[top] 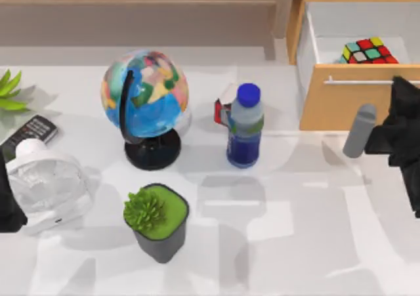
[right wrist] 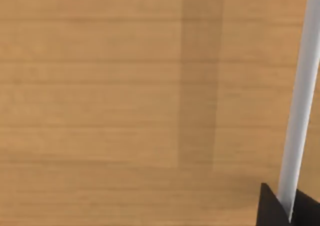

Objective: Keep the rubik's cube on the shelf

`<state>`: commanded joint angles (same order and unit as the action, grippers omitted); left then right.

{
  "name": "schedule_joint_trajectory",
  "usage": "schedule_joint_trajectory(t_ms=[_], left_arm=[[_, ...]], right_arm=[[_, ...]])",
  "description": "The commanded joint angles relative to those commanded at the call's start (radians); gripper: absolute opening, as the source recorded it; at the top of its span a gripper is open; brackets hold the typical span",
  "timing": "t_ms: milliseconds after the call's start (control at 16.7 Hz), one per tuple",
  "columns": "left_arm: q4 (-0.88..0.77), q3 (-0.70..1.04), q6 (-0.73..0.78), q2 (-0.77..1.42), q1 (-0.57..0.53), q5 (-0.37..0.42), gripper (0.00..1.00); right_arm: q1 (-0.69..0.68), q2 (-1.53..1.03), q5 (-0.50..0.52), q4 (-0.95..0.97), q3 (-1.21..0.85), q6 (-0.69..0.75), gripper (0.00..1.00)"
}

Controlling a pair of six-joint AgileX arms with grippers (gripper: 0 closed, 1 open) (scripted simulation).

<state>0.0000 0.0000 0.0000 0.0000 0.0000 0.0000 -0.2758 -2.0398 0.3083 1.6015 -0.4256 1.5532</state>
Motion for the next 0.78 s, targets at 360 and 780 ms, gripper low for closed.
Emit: schedule_joint_trajectory(t_ms=[360, 780], left_arm=[[0.000, 0.000, 0.000, 0.000, 0.000, 0.000, 1.00], [0.000, 0.000, 0.000, 0.000, 0.000, 0.000, 1.00]], right_arm=[[-0.023, 0.020, 0.022, 0.054, 0.075, -0.001, 0.00], [-0.046, 0.043, 0.046, 0.109, 0.153, -0.002, 0.00]])
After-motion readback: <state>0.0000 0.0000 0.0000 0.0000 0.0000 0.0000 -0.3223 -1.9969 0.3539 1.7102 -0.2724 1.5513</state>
